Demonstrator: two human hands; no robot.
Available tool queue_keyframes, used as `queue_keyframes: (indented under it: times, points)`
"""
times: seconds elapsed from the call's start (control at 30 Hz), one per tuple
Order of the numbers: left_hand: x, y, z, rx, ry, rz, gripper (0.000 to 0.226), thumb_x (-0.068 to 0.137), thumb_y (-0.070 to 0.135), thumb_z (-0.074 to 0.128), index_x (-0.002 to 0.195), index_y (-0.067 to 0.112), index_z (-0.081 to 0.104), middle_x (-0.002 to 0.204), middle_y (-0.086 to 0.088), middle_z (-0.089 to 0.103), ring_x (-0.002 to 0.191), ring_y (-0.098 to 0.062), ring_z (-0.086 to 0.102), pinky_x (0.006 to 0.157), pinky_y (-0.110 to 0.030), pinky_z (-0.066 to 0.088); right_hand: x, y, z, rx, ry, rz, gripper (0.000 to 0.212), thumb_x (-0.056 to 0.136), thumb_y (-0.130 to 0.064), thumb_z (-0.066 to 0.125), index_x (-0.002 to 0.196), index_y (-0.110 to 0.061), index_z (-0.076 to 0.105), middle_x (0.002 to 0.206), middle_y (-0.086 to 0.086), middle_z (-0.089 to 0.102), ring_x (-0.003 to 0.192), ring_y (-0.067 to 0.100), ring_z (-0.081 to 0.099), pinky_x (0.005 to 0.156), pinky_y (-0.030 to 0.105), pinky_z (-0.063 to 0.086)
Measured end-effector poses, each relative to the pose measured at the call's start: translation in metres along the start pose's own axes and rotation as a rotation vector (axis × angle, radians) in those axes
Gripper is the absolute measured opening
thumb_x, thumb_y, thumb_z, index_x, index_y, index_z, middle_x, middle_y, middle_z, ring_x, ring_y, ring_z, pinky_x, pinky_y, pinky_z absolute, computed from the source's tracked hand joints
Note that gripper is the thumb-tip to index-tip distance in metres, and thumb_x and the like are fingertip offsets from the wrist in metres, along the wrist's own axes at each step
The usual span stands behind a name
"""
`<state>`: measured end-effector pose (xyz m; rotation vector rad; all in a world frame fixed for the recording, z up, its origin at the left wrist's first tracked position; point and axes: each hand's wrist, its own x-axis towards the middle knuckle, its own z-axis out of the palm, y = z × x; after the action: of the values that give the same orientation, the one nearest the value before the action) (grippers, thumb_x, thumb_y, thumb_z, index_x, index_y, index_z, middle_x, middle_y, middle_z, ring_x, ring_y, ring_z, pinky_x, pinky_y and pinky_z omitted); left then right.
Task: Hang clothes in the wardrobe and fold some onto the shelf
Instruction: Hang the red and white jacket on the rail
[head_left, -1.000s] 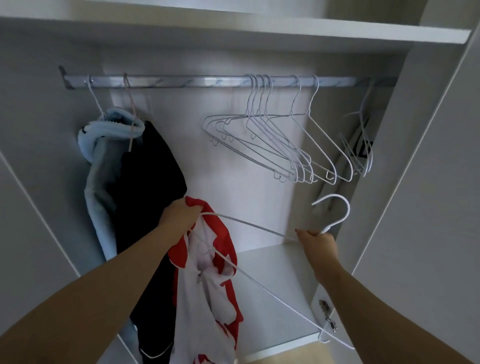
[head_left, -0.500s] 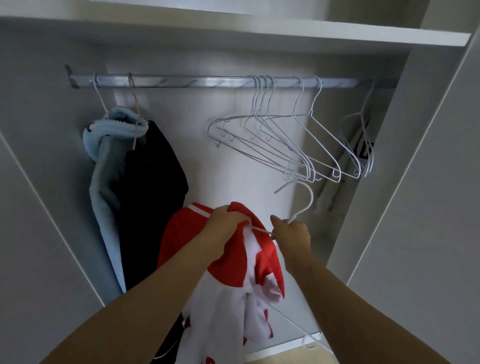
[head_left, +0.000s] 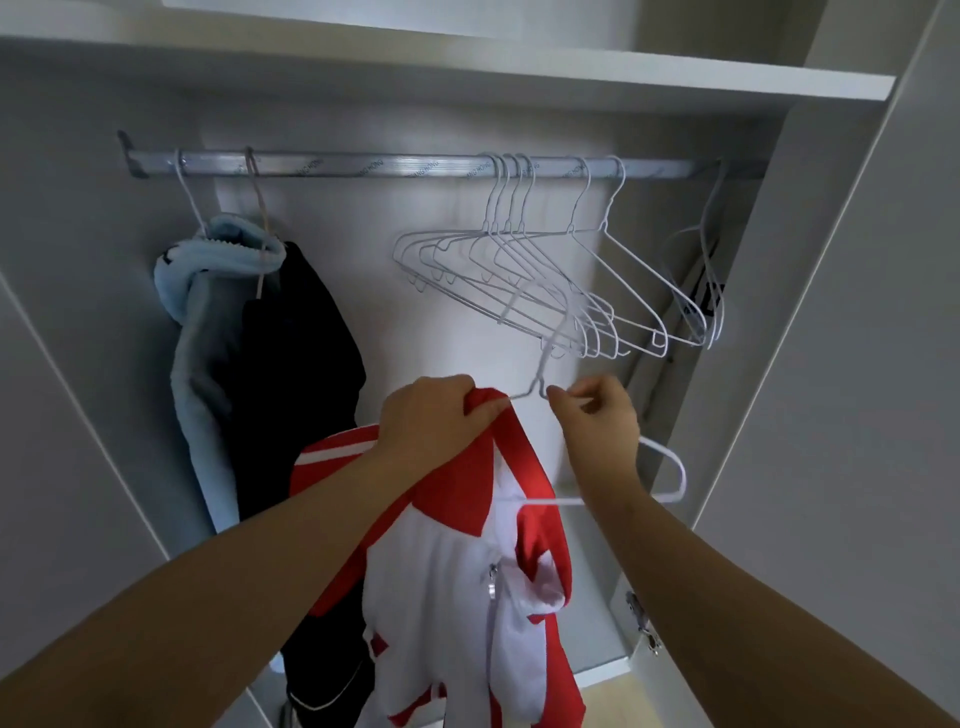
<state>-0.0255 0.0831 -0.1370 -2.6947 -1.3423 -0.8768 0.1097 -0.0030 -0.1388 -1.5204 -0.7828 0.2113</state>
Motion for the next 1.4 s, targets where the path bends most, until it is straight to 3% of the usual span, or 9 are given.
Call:
queue_keyframes:
  times: [0.2,0.37,0.43,0.67,0.77,1.03,1.13,1.3,1.4]
  points:
    - [0.009,0.003,-0.031,-0.186,0.239,-0.18,0.047,0.085,0.06,0.046,0.064,0.017,0.048,0.057,0.006,0.044,0.063,-0.019,0.049,0.059,-0.026,0.036,-0.004,0.03,-0.015,-0.16,-0.127,0.162,0.024,0.082,-0.012,0.058,0.069,0.008,0.057,0.059,0.013,0.051,0.055,0.018,0.045,0.054,0.023,0.036]
    - [0.023,0.017,-0.066,-0.343,0.356,-0.078,0.056,0.076,0.062,0.046,0.062,0.008,0.05,0.052,0.002,0.045,0.058,-0.02,0.049,0.057,-0.029,0.038,-0.001,0.046,-0.01,-0.237,-0.507,0.398,0.033,0.081,-0.026,0.069,0.107,-0.011,0.053,0.095,0.0,0.06,0.085,0.017,0.059,0.07,0.023,0.047]
    - [0.026,0.018,-0.075,-0.363,0.378,-0.046,0.058,0.074,0.06,0.046,0.061,0.004,0.048,0.052,0.0,0.043,0.059,-0.023,0.049,0.06,-0.032,0.039,-0.005,0.046,-0.005,-0.347,-0.631,0.422,0.026,0.084,-0.024,0.066,0.107,-0.014,0.058,0.095,0.0,0.064,0.076,0.013,0.058,0.074,0.024,0.049]
    - [0.019,-0.015,-0.084,-0.313,0.342,0.006,0.054,0.077,0.056,0.045,0.067,0.004,0.057,0.058,-0.005,0.054,0.06,-0.023,0.054,0.06,-0.032,0.043,0.012,0.043,-0.018,0.258,-0.383,0.694,0.018,0.091,-0.005,0.056,0.106,0.005,0.061,0.08,0.014,0.069,0.068,0.025,0.065,0.07,0.036,0.057]
    - [0.015,-0.035,-0.086,-0.378,0.314,0.001,0.046,0.083,0.051,0.053,0.077,0.006,0.063,0.066,-0.009,0.059,0.064,-0.023,0.057,0.064,-0.031,0.046,0.019,0.031,-0.026,0.389,-0.463,0.731,0.008,0.088,-0.006,0.058,0.089,-0.004,0.066,0.066,0.01,0.071,0.054,0.019,0.067,0.056,0.029,0.058]
    - [0.016,-0.065,-0.094,-0.687,0.342,-0.156,0.013,0.087,0.037,0.059,0.076,0.031,0.062,0.073,0.003,0.062,0.067,-0.009,0.058,0.066,-0.024,0.046,0.024,0.016,-0.034,0.611,-0.63,0.723,0.02,0.086,-0.009,0.052,0.094,-0.005,0.069,0.085,0.016,0.073,0.073,0.027,0.071,0.068,0.037,0.058]
    - [0.003,-0.073,-0.091,-0.522,0.32,-0.058,0.021,0.084,0.045,0.054,0.073,0.029,0.06,0.067,0.006,0.06,0.06,-0.001,0.055,0.058,-0.011,0.042,0.034,0.015,-0.042,0.774,-0.546,0.712,0.017,0.081,-0.006,0.051,0.079,-0.009,0.067,0.066,0.013,0.069,0.059,0.025,0.069,0.06,0.037,0.057]
    - [-0.009,-0.086,-0.08,-0.357,0.377,-0.148,0.041,0.09,0.048,0.047,0.074,0.013,0.06,0.061,-0.004,0.056,0.06,-0.021,0.053,0.061,-0.031,0.041,0.04,0.007,-0.053,0.739,-0.583,0.758,0.046,0.067,-0.022,0.049,0.105,-0.001,0.063,0.096,0.022,0.067,0.081,0.035,0.068,0.075,0.042,0.049]
    - [-0.016,-0.08,-0.073,-0.29,0.408,-0.176,0.045,0.085,0.054,0.038,0.071,0.015,0.058,0.058,-0.004,0.055,0.058,-0.023,0.054,0.061,-0.032,0.042,0.041,0.007,-0.056,0.698,-0.573,0.825,0.052,0.06,-0.038,0.054,0.088,0.001,0.074,0.092,0.021,0.07,0.078,0.037,0.069,0.07,0.042,0.053]
